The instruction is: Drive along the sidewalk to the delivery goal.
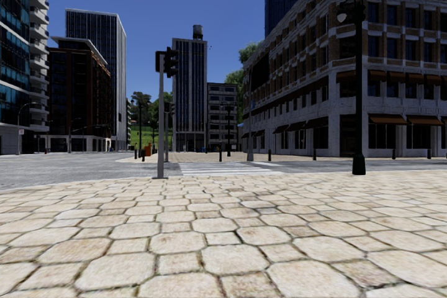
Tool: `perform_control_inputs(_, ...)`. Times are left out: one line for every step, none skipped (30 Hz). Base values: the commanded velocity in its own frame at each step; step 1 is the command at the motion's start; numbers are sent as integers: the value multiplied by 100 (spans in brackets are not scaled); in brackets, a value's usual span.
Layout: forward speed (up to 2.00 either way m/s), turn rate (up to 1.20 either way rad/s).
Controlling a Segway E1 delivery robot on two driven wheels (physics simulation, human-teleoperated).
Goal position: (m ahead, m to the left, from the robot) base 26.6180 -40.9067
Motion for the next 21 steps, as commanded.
perform_control_inputs(200,0)
perform_control_inputs(200,0)
perform_control_inputs(200,0)
perform_control_inputs(200,0)
perform_control_inputs(200,0)
perform_control_inputs(200,0)
perform_control_inputs(200,0)
perform_control_inputs(200,0)
perform_control_inputs(200,0)
perform_control_inputs(200,0)
perform_control_inputs(200,0)
perform_control_inputs(200,0)
perform_control_inputs(200,0)
perform_control_inputs(200,0)
perform_control_inputs(200,0)
perform_control_inputs(200,0)
perform_control_inputs(200,0)
perform_control_inputs(200,0)
perform_control_inputs(200,0)
perform_control_inputs(200,0)
perform_control_inputs(200,0)
